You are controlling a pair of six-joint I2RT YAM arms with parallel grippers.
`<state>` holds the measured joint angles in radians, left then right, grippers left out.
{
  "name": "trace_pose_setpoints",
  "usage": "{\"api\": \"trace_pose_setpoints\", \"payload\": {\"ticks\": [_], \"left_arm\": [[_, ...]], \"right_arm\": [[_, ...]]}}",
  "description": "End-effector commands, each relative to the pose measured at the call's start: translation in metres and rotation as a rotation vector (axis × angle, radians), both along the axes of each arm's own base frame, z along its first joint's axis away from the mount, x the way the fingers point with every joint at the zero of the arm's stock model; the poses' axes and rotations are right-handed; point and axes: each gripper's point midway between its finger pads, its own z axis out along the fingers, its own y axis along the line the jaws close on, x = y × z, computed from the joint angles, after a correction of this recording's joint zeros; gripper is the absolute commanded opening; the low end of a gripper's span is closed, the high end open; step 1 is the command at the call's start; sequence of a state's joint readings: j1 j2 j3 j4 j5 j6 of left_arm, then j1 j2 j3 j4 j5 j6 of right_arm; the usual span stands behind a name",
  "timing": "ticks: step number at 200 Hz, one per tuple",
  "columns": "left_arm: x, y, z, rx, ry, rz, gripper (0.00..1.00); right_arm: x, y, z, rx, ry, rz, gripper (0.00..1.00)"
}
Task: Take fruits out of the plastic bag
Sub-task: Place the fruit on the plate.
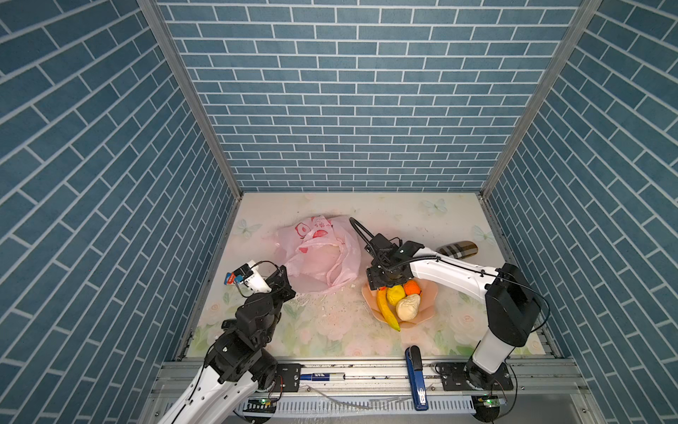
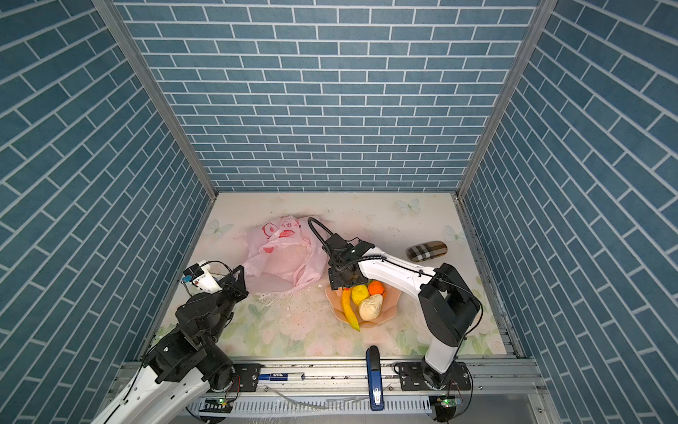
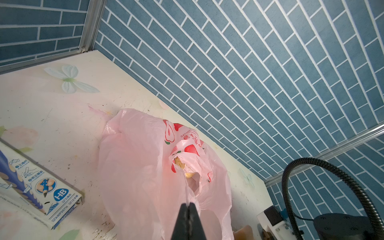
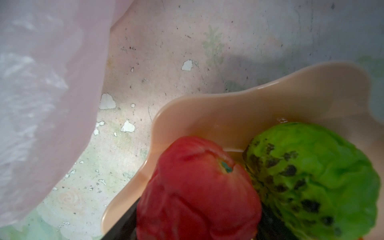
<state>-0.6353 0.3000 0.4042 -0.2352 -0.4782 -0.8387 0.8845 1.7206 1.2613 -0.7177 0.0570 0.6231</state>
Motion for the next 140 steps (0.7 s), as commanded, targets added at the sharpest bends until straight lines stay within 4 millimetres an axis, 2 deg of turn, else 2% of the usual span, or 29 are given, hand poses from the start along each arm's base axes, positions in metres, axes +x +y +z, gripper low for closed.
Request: {"api": "trace_pose_setpoints", "payload": {"ticks": [1, 68, 140], "left_arm": [[-0.001, 0.0, -0.008, 0.022, 0.017, -0.001, 0.0], [-0.002, 0.001, -0.007, 0.018, 0.013, -0.001, 0.0], [-0.001, 0.0, -0.004, 0.009, 0.002, 0.001, 0.0]], "right_arm": [[0.002, -0.002, -0.002, -0.013, 0.0, -0.009, 0.79], [0.005, -0.001, 0.008, -0.001, -0.021, -0.013, 0.82], [0.005, -0.004, 0.042, 0.045, -0.079, -0.025, 0.83]]}}
